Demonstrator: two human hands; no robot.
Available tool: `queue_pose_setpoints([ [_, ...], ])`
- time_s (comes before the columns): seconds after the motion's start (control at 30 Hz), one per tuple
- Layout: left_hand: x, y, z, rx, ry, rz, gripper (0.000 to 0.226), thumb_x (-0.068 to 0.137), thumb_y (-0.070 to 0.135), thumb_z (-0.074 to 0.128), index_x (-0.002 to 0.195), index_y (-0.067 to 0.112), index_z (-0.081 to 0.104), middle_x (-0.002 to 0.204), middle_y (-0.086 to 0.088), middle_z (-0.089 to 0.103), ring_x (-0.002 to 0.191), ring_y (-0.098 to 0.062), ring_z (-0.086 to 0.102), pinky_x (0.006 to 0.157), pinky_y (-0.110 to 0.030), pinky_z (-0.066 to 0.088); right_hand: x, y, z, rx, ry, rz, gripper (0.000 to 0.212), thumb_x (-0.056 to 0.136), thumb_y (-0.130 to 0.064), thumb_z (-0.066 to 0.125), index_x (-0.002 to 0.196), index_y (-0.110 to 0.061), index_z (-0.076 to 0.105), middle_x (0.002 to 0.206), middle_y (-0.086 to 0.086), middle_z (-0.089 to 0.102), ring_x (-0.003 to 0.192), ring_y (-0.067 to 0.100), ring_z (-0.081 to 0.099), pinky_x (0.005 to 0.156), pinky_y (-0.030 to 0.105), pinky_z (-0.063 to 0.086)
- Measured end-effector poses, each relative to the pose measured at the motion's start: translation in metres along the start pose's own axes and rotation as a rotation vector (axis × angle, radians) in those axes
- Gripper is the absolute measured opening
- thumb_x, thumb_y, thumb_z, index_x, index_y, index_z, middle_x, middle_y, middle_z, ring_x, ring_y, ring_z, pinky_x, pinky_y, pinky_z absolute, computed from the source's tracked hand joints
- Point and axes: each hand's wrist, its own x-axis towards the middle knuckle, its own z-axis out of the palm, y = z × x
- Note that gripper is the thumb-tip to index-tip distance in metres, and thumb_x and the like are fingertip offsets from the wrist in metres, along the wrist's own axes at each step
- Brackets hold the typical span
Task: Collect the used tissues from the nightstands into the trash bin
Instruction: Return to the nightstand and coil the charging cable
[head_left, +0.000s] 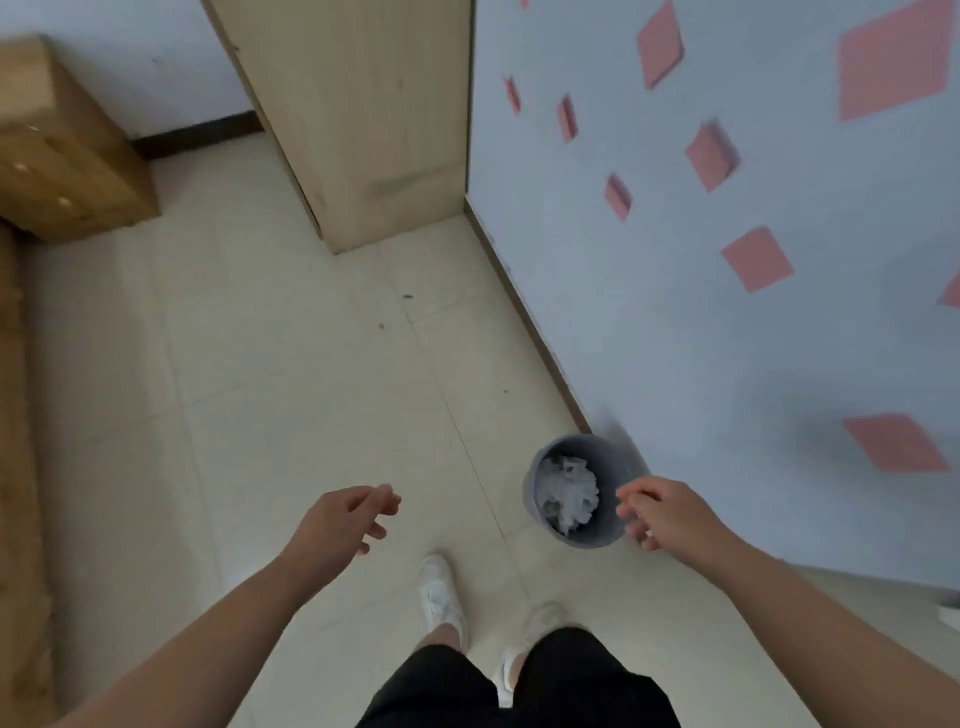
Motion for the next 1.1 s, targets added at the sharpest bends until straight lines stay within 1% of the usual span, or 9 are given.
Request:
queue_pose_setpoints([
  [0.1, -0.024, -0.026, -0.056, -0.129, 0.147, -0.017, 0.027, 0.104, 0.048, 0.058, 0.103, 0.036, 0.082, 0.103, 0.021, 0.081, 0.065, -0.004, 0.068, 0.065, -0.030, 0.059, -0.002, -0.053, 0.019, -0.080, -0.027, -0.099, 0.025, 0.106, -0.012, 0.049, 0.101, -0.019, 0.073, 0.096, 0.006, 0.077, 0.073, 0.019, 0.069, 0.054, 0.023, 0.055],
  [0.27, -0.072, -0.078, -0.105, -0.403, 0.371, -0.081, 0.022, 0.101, 0.046, 0.061, 0.098, 0.042, 0.083, 0.102, 0.014, 0.083, 0.072, -0.013, 0.070, 0.064, -0.033, 0.057, 0.009, -0.121, 0.071, -0.297, -0.161, -0.232, 0.025, 0.106, -0.012, 0.050, 0.101, -0.019, 0.073, 0.094, 0.006, 0.078, 0.072, 0.019, 0.068, 0.060, 0.027, 0.057],
  [0.4, -0.124, -0.131, -0.096, -0.614, 0.617, -0.205, 0.024, 0.106, 0.035, 0.061, 0.098, 0.028, 0.083, 0.099, 0.005, 0.083, 0.070, -0.012, 0.070, 0.063, -0.034, 0.056, 0.022, -0.170, 0.126, -0.476, -0.310, -0.367, 0.022, 0.105, -0.017, 0.053, 0.098, -0.019, 0.073, 0.094, 0.004, 0.076, 0.074, 0.022, 0.069, 0.061, 0.033, 0.056],
  [0.53, -0.193, -0.174, -0.063, -0.815, 0.872, -0.330, 0.027, 0.110, 0.029, 0.057, 0.102, 0.020, 0.081, 0.096, -0.003, 0.082, 0.074, -0.018, 0.068, 0.064, -0.035, 0.054, 0.028, -0.213, 0.195, -0.625, -0.471, -0.462, 0.020, 0.104, -0.013, 0.055, 0.097, -0.010, 0.073, 0.092, 0.011, 0.076, 0.069, 0.023, 0.065, 0.055, 0.034, 0.052],
  [0.63, -0.252, -0.200, -0.024, -0.973, 1.053, -0.421, 0.029, 0.111, 0.031, 0.054, 0.104, 0.022, 0.081, 0.098, -0.003, 0.083, 0.079, -0.022, 0.071, 0.066, -0.036, 0.056, 0.015, -0.233, 0.248, -0.737, -0.576, -0.534, 0.019, 0.104, -0.010, 0.057, 0.094, -0.005, 0.072, 0.089, 0.015, 0.075, 0.065, 0.024, 0.061, 0.050, 0.031, 0.047],
  [0.73, -0.306, -0.231, 0.028, -1.181, 1.258, -0.514, 0.030, 0.110, 0.031, 0.054, 0.104, 0.022, 0.081, 0.096, 0.000, 0.084, 0.081, -0.024, 0.071, 0.066, -0.036, 0.057, -0.016, -0.238, 0.310, -0.895, -0.692, -0.602, 0.018, 0.103, -0.004, 0.056, 0.092, 0.000, 0.070, 0.082, 0.014, 0.071, 0.060, 0.023, 0.056, 0.047, 0.027, 0.040],
  [0.87, -0.358, -0.270, 0.099, -1.409, 1.469, -0.591, 0.031, 0.111, 0.029, 0.052, 0.104, 0.017, 0.080, 0.096, -0.005, 0.084, 0.078, -0.025, 0.069, 0.063, -0.036, 0.055, -0.090, -0.227, 0.393, -1.143, -0.844, -0.731, 0.016, 0.103, -0.002, 0.056, 0.098, 0.005, 0.070, 0.079, 0.012, 0.069, 0.059, 0.022, 0.055, 0.047, 0.025, 0.038],
  [1.0, -0.392, -0.318, 0.168, -1.616, 1.587, -0.670, 0.031, 0.111, 0.026, 0.054, 0.101, 0.014, 0.081, 0.094, -0.007, 0.083, 0.068, -0.021, 0.065, 0.056, -0.032, 0.051, -0.187, -0.200, 0.480, -1.287, -0.972, -0.865, 0.015, 0.102, -0.004, 0.056, 0.099, -0.005, 0.071, 0.089, 0.014, 0.074, 0.067, 0.023, 0.061, 0.053, 0.029, 0.044],
  [1.1, -0.414, -0.358, 0.205, -1.712, 1.586, -0.710, 0.029, 0.110, 0.025, 0.057, 0.101, 0.011, 0.081, 0.095, -0.010, 0.083, 0.065, -0.021, 0.062, 0.053, -0.030, 0.048, -0.251, -0.173, 0.537, -1.342, -1.027, -0.944, 0.016, 0.102, -0.008, 0.057, 0.100, -0.009, 0.072, 0.094, 0.013, 0.076, 0.072, 0.024, 0.064, 0.057, 0.032, 0.048],
])
